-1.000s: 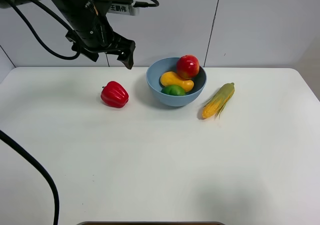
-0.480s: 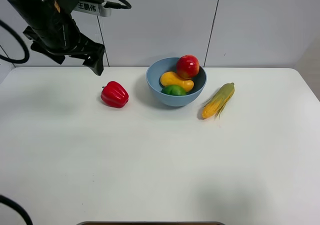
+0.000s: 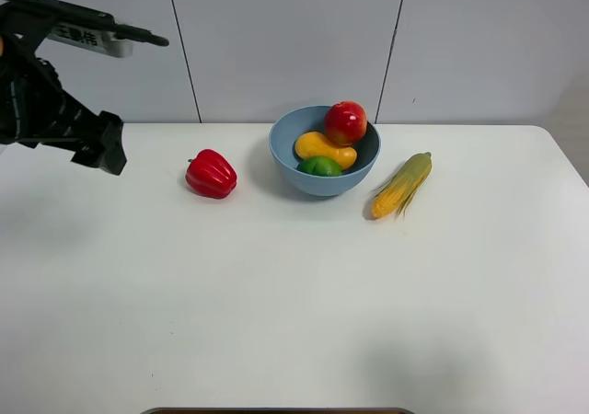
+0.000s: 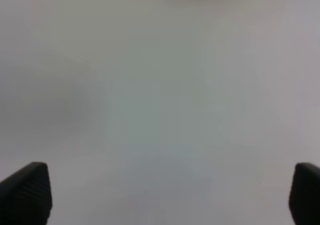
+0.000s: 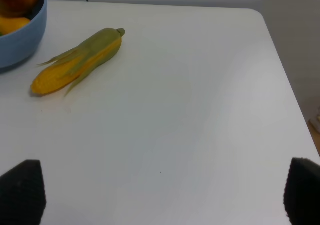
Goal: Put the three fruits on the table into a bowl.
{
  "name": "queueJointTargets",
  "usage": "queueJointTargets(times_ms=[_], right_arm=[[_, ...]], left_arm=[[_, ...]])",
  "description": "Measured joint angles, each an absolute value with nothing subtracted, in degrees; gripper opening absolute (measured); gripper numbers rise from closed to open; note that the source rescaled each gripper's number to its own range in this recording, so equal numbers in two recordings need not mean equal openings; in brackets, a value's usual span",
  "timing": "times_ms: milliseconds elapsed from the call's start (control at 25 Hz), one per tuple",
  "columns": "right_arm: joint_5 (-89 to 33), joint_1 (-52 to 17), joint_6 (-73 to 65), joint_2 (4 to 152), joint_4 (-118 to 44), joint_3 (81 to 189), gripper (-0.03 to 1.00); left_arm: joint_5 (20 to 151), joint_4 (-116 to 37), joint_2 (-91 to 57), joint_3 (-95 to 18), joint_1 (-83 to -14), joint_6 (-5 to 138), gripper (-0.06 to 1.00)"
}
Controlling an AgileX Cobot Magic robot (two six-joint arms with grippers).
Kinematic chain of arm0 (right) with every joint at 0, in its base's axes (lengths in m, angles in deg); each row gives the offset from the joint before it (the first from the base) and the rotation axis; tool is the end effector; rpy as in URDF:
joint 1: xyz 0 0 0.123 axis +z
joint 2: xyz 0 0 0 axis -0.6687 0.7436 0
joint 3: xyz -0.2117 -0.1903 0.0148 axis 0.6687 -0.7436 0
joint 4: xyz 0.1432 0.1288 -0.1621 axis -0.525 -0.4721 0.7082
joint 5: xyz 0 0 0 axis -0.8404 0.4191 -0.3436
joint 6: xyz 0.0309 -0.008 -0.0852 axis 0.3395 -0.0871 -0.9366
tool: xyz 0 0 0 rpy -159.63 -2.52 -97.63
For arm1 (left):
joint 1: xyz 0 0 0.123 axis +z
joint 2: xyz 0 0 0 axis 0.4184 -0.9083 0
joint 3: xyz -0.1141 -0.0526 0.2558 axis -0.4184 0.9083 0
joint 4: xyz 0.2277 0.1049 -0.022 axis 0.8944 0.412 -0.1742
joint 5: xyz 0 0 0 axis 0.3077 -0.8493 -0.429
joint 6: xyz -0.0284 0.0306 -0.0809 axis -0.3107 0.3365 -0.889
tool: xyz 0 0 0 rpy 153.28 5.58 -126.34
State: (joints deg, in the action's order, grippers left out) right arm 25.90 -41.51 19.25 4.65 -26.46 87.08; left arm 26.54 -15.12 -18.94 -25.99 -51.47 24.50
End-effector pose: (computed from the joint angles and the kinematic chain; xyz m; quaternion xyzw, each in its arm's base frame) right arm -0.0143 -0.0038 0.2914 0.0036 0.8450 -0.0179 0.5345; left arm 0.2330 -0.1006 0.3332 0.1804 0.9565 0.0225 0.2281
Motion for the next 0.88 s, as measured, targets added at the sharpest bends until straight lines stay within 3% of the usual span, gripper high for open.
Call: queueJointTargets(times_ms=[240, 880], right_arm=[[25.9, -41.5, 19.2, 4.6, -26.5, 87.1, 0.89], [25.9, -41.5, 19.2, 4.6, -26.5, 87.1, 0.89]], left_arm=[[19.9, -14.3, -10.4, -21.9, -51.5, 22.8, 0.9], [19.4, -11.7, 7.0, -14.7, -51.5, 21.6, 0.9]])
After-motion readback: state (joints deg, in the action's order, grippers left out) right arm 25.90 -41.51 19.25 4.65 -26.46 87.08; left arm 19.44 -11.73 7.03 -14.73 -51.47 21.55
